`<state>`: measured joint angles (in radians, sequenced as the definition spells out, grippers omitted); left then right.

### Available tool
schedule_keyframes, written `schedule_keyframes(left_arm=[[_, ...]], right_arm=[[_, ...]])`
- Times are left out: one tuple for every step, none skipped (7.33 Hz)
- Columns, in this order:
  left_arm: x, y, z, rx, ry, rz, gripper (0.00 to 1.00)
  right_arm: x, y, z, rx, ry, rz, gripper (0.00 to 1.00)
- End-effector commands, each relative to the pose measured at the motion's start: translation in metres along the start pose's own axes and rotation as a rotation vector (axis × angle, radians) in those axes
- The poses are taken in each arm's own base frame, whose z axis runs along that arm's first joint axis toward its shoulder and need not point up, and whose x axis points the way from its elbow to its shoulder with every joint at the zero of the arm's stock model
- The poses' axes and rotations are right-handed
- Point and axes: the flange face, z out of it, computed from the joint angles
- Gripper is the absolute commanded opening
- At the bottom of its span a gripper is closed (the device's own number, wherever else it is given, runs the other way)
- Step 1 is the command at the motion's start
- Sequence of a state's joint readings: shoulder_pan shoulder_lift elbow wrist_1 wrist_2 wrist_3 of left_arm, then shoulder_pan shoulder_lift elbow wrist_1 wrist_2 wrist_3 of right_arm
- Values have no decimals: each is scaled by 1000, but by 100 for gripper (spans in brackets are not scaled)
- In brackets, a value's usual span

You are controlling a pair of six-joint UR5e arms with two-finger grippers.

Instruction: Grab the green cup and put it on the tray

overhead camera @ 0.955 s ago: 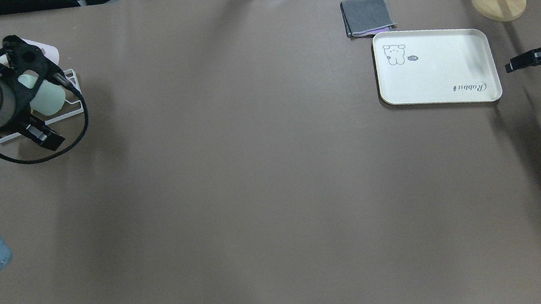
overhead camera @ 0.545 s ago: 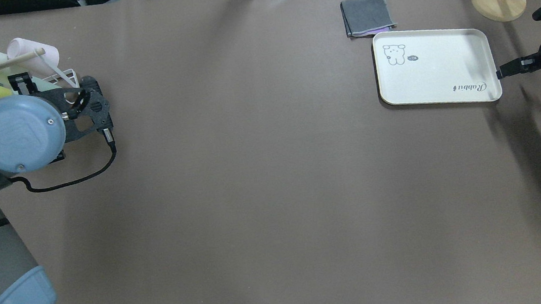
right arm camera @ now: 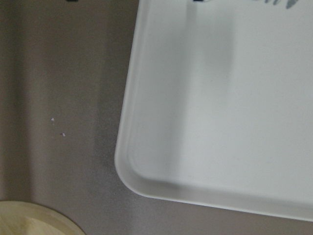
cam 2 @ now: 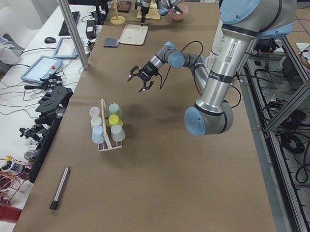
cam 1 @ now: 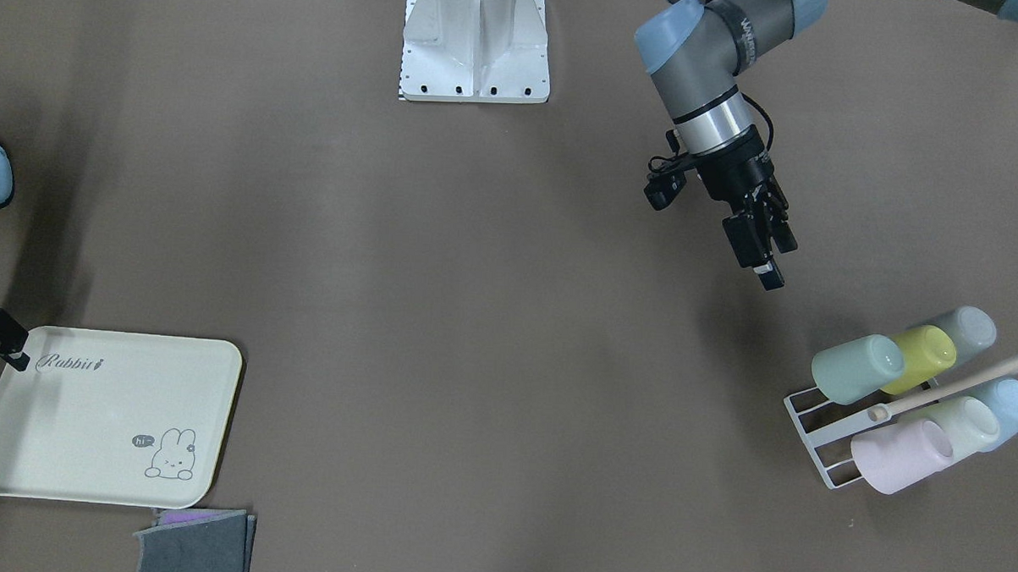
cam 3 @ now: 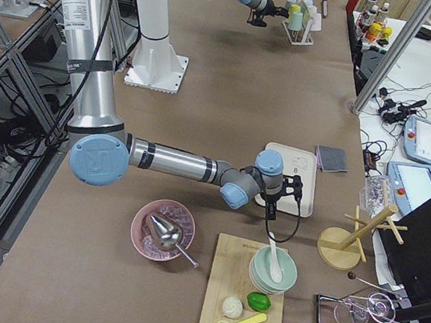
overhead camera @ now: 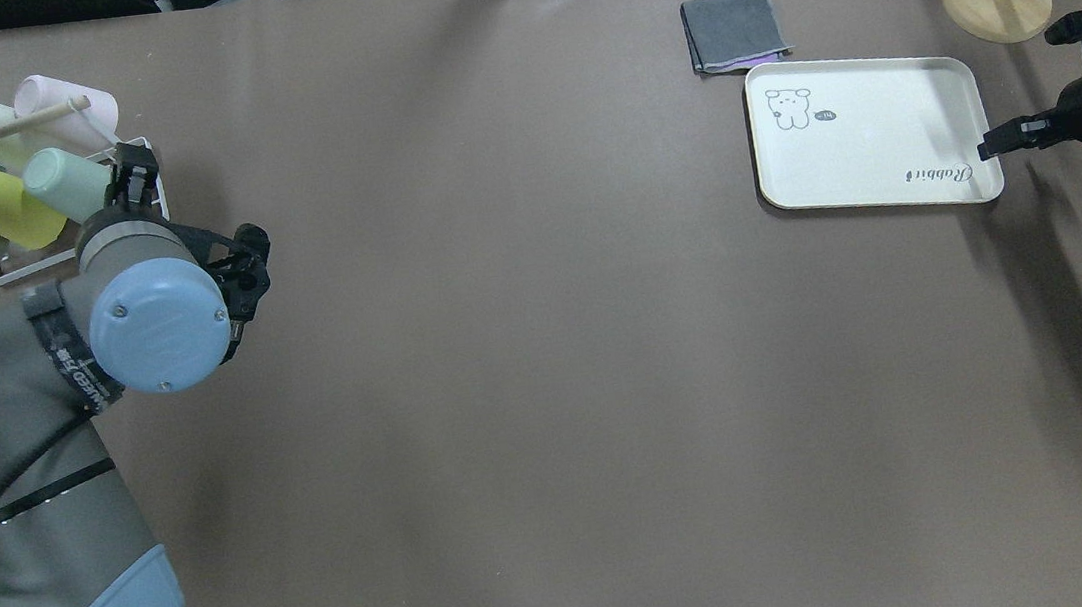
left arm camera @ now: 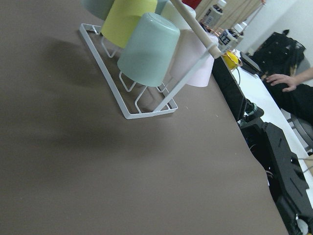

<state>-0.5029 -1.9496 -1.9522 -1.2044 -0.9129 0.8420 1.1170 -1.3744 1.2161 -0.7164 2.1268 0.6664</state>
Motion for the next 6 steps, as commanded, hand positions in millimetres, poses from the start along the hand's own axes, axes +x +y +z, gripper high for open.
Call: schedule_keyframes(left_arm=[[24,-13,26,-62,-21,209,96],[40,-12,42,-92,-27,247,93],[58,-10,55,-80,-46,246,94],[81,-5,70,-59,-75,217,96],[90,-12,86,-61,-75,216,96],[91,-13,92,-76,-102,204,96]], right_arm=[[0,-6,8,-8,6,5,82],[1,-7,10,-11,8,8,78],[0,-7,11,-13,8,7,71],[-1,-9,12,-13,6,7,60],[-1,-9,12,-13,6,7,51],[-1,-9,12,-13,6,7,46]])
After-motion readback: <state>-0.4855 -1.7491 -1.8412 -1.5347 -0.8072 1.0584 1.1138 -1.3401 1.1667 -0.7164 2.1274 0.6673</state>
